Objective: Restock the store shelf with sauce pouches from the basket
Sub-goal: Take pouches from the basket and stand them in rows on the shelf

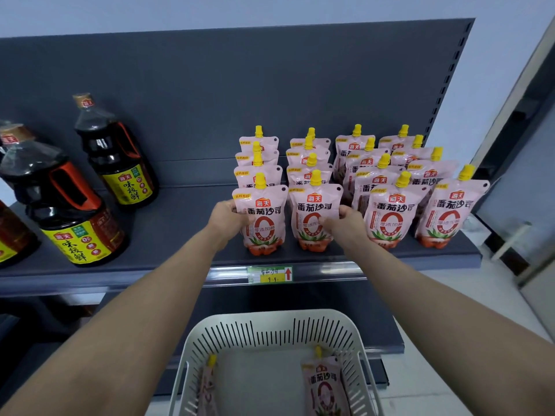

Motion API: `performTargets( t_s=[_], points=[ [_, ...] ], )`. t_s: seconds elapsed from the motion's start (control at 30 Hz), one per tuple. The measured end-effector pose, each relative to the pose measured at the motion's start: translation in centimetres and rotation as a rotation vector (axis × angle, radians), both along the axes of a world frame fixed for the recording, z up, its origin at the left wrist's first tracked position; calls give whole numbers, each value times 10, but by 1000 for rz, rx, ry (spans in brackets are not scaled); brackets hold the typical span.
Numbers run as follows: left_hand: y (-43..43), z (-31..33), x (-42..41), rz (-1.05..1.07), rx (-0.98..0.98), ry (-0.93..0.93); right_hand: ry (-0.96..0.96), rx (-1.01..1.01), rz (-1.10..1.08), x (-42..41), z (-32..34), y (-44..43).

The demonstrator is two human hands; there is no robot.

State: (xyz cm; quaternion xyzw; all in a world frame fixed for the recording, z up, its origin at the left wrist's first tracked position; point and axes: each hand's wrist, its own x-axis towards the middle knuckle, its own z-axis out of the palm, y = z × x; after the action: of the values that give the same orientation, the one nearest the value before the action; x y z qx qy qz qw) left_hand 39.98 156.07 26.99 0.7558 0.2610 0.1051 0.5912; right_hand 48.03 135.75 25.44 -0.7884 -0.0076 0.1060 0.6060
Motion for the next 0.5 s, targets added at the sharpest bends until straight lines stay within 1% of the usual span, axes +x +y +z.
performTargets(
  t_s=[0.2,0.37,0.5],
  points=[
    [0,1,-6,-10,-13,9,-47,-103,-24,-1,-7,1],
    [3,-2,-11,46,0,28,-85,-212,-83,-8,-8,-2],
    [7,-8,-19,180,59,34,-240,-331,-123,-23,-10,-8]
  ],
)
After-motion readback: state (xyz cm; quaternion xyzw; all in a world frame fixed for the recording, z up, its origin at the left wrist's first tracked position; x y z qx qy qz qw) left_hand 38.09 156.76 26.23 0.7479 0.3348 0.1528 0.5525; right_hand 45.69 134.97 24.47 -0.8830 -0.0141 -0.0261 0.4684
